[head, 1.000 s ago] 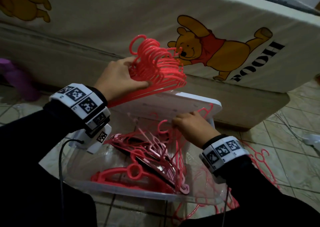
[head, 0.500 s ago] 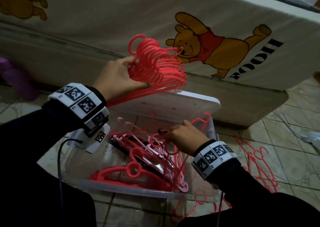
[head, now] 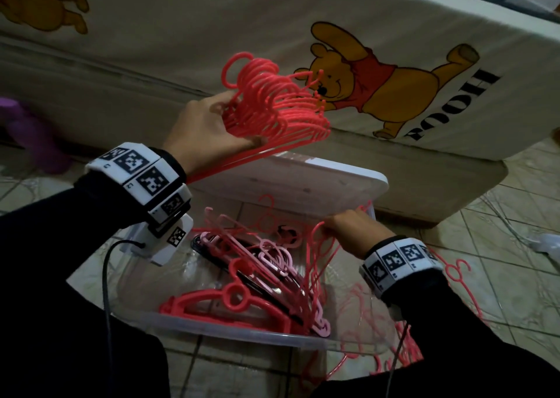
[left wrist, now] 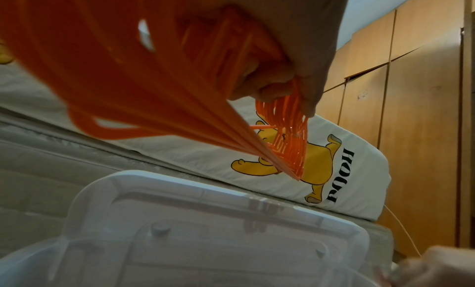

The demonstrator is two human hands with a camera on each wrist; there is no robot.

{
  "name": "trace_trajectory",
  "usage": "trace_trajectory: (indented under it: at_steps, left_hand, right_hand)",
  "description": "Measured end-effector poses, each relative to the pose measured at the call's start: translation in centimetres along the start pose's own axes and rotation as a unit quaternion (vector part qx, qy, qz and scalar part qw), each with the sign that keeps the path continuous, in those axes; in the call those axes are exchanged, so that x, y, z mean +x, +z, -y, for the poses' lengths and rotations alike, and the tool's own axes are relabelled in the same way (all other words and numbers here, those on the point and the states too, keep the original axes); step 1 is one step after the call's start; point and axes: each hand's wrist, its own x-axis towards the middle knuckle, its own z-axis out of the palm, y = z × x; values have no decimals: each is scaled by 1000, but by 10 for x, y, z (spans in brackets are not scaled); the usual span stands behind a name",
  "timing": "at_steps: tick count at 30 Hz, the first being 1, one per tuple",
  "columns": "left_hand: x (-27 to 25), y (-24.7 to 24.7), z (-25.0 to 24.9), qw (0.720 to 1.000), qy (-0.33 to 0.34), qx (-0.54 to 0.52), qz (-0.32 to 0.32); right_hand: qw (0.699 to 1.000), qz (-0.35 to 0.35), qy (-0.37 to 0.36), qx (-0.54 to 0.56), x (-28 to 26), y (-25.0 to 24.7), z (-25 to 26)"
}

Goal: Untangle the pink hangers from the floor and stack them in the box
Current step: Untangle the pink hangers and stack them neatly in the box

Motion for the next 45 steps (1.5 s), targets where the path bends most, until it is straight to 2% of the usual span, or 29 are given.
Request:
trace_trajectory:
  at_steps: [3,7,14,18,21,24,27,29,34,36,38,40,45]
  left_hand:
    - [0,0,0,1000,-1,-1,-4]
    - [1,1,1,1000,-5,-2,-2]
    - [0,4,2,1000,-2,13,9]
    - [0,5,5,1000,-2,-1,19]
    - [0,6,8,1000,-11,0,23]
    - [1,6,8,1000,-14,-1,23]
    - [0,6,5,1000,-12,-1,21]
    - [0,6,5,999,-16,-7,31]
    - [-1,6,5,994,-29,-29,101]
    - [-4,5,5,989,-26,-20,144]
    - [-8,4,3,983,4,38,179]
    - [-10,2,1,971,41,115,207]
    - [-11,3,2,947,44,146,283]
  right_hand:
    - [998,-39,-7,-53,-5,-13,0]
    - [996,-51,-31,-71,-10,-23,14]
    - [995,13,-67,-68,-1,0,44]
    - [996,13,-70,-54,2,-3,43]
    - [997,-22,-64,-36,-2,-15,42]
    - [992,-107,-54,40,-9,-39,40]
    - [953,-252,-39,161,-21,-64,36]
    - [920,-337,-33,197,-26,-75,33]
    - [859,-440,-6,262,-24,-83,19]
    - [831,-469,5,298,-23,-83,14]
    - [817,-477,15,322,-21,-82,10]
    - [813,-472,22,340,-20,-79,6]
    - [811,-458,39,361,-19,-74,4]
